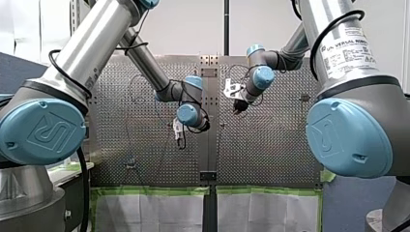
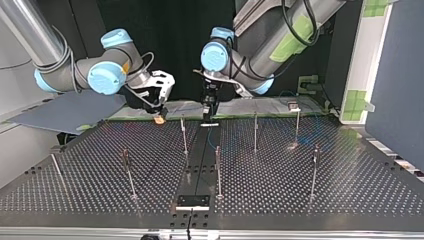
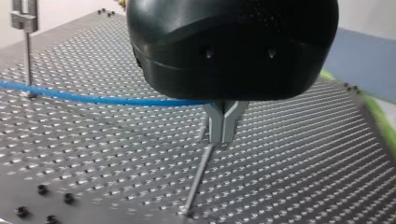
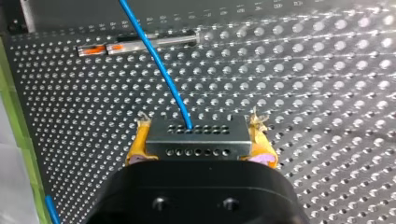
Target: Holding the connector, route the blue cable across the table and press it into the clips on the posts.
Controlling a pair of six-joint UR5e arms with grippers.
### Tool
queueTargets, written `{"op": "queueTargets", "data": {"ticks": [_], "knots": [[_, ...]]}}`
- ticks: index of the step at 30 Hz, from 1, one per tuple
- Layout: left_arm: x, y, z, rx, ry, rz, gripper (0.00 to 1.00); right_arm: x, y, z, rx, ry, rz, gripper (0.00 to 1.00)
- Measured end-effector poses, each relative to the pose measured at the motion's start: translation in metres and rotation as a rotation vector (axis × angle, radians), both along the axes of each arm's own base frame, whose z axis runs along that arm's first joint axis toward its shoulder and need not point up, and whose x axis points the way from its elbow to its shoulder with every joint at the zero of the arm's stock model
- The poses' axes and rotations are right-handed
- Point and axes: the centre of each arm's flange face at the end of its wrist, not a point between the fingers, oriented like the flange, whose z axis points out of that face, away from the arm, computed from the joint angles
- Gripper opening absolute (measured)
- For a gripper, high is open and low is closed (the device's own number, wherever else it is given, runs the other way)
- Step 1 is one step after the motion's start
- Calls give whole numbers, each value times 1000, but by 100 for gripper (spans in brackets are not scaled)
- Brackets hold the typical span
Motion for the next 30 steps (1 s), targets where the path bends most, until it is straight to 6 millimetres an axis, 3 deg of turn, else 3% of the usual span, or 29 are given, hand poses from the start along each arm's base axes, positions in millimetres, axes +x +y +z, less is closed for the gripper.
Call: {"op": "queueTargets", "data": {"ticks": [8,17,22,30], "knots": [[-16,6,-19,12,45,-20,0,0,2,-7,-28,29,15,0],[1,-10,-2,-32,13,-56,0,-6,-1,-28,-10,53,9,0],[8,-19,-9,-17,32,-63,0,-6,-6,-53,20,69,10,0],[30,-30,-21,-20,30,-53,0,-12,-20,-68,27,56,-10,0]]}}
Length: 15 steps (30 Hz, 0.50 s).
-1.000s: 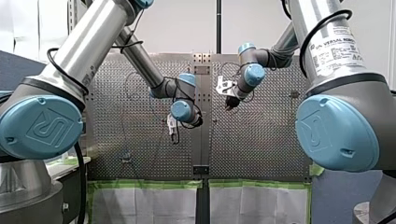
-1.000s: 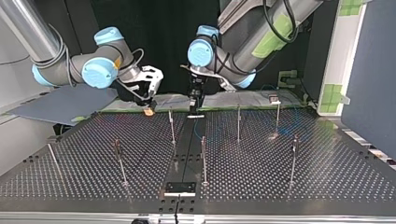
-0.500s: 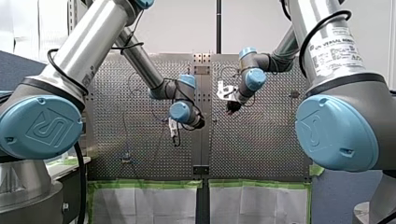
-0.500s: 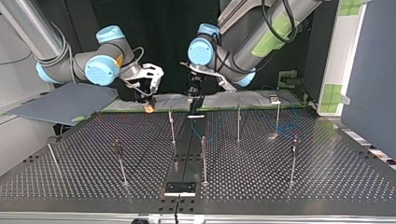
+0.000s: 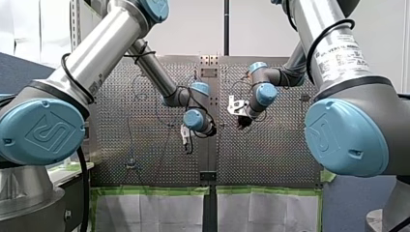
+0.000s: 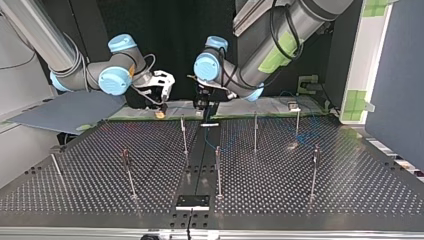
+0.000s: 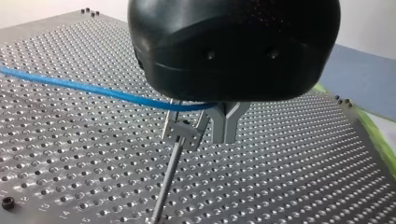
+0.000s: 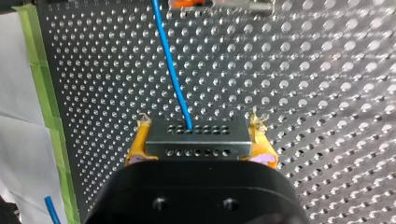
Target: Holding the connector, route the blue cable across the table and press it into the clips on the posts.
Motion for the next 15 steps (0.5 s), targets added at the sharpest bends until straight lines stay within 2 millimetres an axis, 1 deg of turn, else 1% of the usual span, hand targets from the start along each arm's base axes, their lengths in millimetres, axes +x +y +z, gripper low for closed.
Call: {"op": "queueTargets", "data": {"ticks": [4,7,11,15], "knots": [[16,-5,11,-20,-30,4,0,-4,-7,-9,3,-3,-8,0],[26,-4,14,-30,-43,4,0,-7,-12,-14,3,-7,-10,0],[36,-4,8,-29,-35,-3,0,-10,-19,-15,-1,-18,-6,0],[43,-5,-6,-21,-22,-4,0,-13,-26,-13,-7,-25,-8,0]]}}
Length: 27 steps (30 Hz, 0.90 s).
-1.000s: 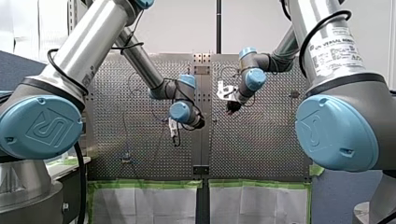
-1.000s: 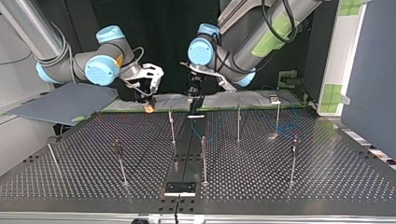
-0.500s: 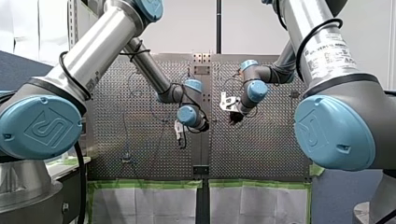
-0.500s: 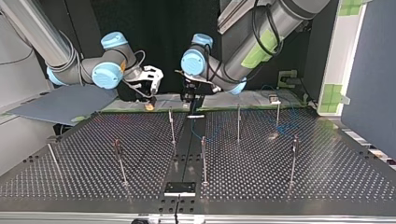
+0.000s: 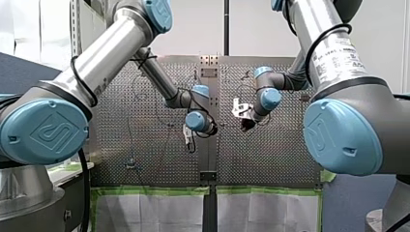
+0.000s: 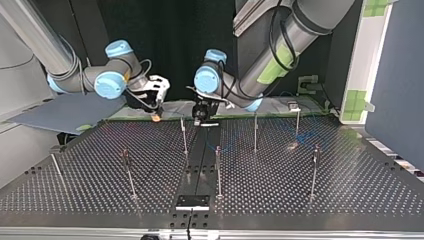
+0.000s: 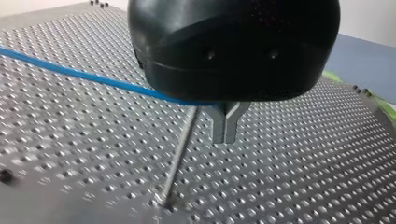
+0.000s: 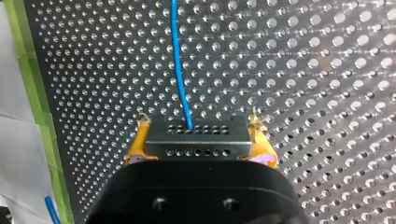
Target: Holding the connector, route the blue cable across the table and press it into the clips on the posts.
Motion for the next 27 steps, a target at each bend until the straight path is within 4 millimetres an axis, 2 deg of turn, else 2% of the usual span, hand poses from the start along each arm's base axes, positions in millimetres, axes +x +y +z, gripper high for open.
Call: {"op": "queueTargets", "data": {"ticks": [2,5,16,22,27], "knots": [[4,1,-6,1,2,2,0,-2,-4,1,-3,-2,-4,0],[13,3,-6,-2,-3,9,0,-5,-9,2,-8,-5,-11,0],[49,11,22,-29,-47,21,0,-13,-32,1,-20,-16,-33,0],[59,20,25,-28,-48,22,0,-17,-45,8,-40,-29,-40,0],[60,23,24,-20,-42,25,0,-20,-52,5,-38,-32,-43,0]]}}
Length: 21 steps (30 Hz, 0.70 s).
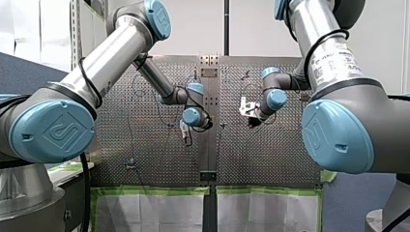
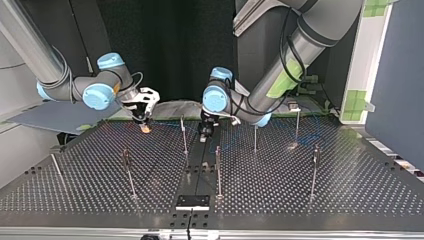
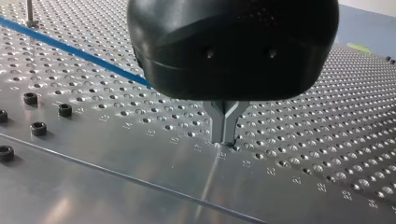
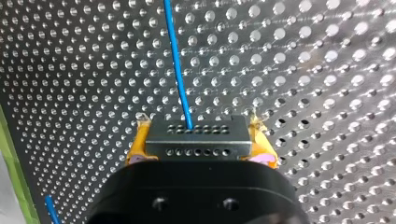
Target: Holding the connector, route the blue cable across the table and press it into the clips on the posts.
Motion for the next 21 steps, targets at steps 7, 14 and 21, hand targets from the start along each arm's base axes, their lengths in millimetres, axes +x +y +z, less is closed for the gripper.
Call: {"op": "queueTargets", "data": {"ticks": [7,14,21], "knots": [[-2,0,-1,8,13,-1,15,-4,-9,-4,-7,-8,-1,0],[-9,-3,-3,41,37,3,85,-6,-16,-3,-15,-13,2,0],[-19,-2,-2,99,70,32,100,-7,-18,-2,-22,-15,6,0]]}}
